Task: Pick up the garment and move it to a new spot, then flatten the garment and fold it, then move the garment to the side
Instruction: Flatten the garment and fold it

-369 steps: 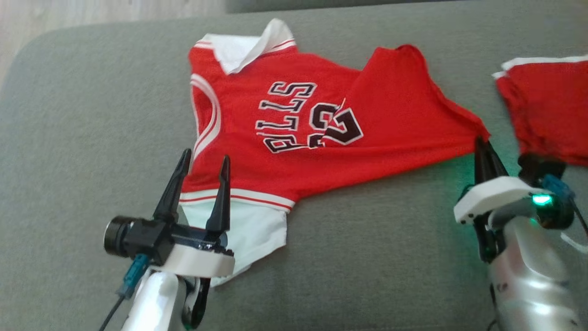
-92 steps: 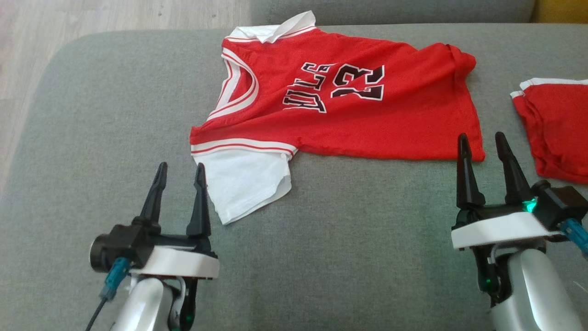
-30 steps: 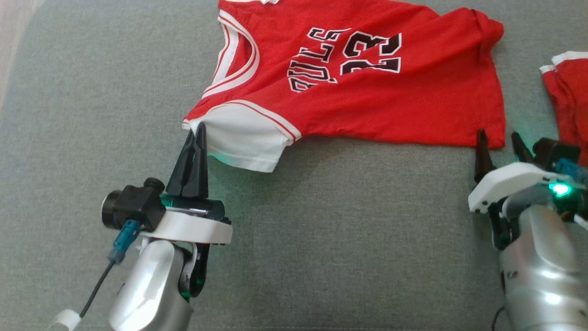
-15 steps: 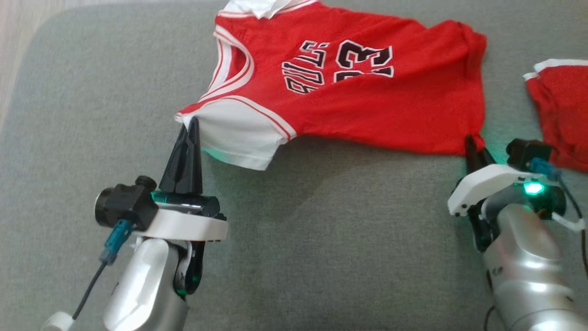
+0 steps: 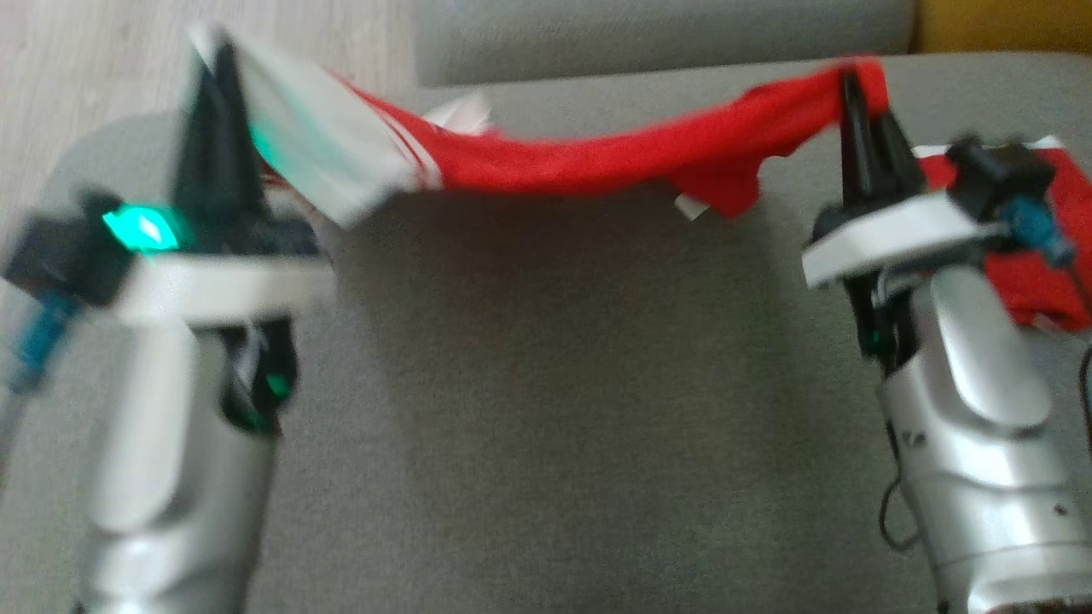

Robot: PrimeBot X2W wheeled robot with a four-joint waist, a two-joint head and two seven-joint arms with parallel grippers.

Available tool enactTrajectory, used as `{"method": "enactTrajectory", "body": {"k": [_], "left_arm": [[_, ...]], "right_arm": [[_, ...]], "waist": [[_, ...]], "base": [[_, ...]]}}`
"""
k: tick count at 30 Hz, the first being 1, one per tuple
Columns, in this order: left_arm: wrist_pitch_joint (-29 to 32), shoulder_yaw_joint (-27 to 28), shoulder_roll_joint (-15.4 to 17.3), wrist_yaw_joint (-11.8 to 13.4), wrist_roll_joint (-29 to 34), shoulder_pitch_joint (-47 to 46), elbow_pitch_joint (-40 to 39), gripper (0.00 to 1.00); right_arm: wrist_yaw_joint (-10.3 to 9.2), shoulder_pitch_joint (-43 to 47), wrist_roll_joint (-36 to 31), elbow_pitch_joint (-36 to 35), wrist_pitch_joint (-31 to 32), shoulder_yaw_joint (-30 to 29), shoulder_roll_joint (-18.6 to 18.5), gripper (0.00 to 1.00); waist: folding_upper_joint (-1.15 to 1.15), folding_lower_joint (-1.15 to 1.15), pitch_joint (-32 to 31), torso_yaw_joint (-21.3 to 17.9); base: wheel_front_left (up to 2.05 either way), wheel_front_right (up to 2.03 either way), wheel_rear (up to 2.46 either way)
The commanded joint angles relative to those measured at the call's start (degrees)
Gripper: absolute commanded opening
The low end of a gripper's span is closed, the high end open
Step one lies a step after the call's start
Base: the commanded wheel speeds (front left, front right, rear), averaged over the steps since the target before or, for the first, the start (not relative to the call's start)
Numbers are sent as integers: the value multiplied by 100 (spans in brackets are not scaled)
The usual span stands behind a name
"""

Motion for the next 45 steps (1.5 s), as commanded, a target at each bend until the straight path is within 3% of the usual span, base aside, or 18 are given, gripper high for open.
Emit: {"method": "enactTrajectory", "body": {"k": [1,8,13,19,23,27,33,35,40,45], "left_arm": [[83,314,170,7,-63,-534,-351,0],[635,717,546,244,-145,-1296,-1252,0],[1219,863,687,380,-383,-1050,-2062,0],[1832,1002,947,476,-559,-637,-2709,0],[2029,1005,1094,365,-684,-975,-2467,0],[2166,794,1411,70,-494,-1895,-1559,0],[1649,517,1574,-209,-4,-3943,414,0],[1482,489,1565,-223,77,-4282,756,0],[643,419,1406,-228,297,-5510,2288,0],[89,12,1124,-477,313,-5699,3255,0]], "right_arm": [[-4,-366,15,-481,54,193,58,0],[-4,-535,260,-2312,827,607,-381,0],[-4,-184,624,-3479,1431,540,-610,0],[-4,393,689,-4642,2225,235,-675,0],[-4,298,656,-4793,2506,107,-699,0],[-4,-566,531,-4275,2523,219,-1010,0],[-4,-2635,404,-2334,1764,772,-1307,0],[-4,-3003,353,-1945,1565,777,-1288,0],[-4,-4270,-188,-224,592,688,-1070,0],[-4,-4292,-316,965,138,813,-986,0]], "waist": [[0,0,-205,-118],[0,0,-578,-310],[0,0,-577,-332],[0,0,-173,-256],[0,0,322,-183],[0,0,1013,-150],[0,0,1702,-110],[0,0,1763,-92],[0,0,1851,20],[0,0,1802,182]], "base": [[0,0,0],[0,0,0],[0,0,0],[0,0,0],[0,0,0],[0,0,0],[0,0,0],[0,0,0],[0,0,0],[0,0,0]]}}
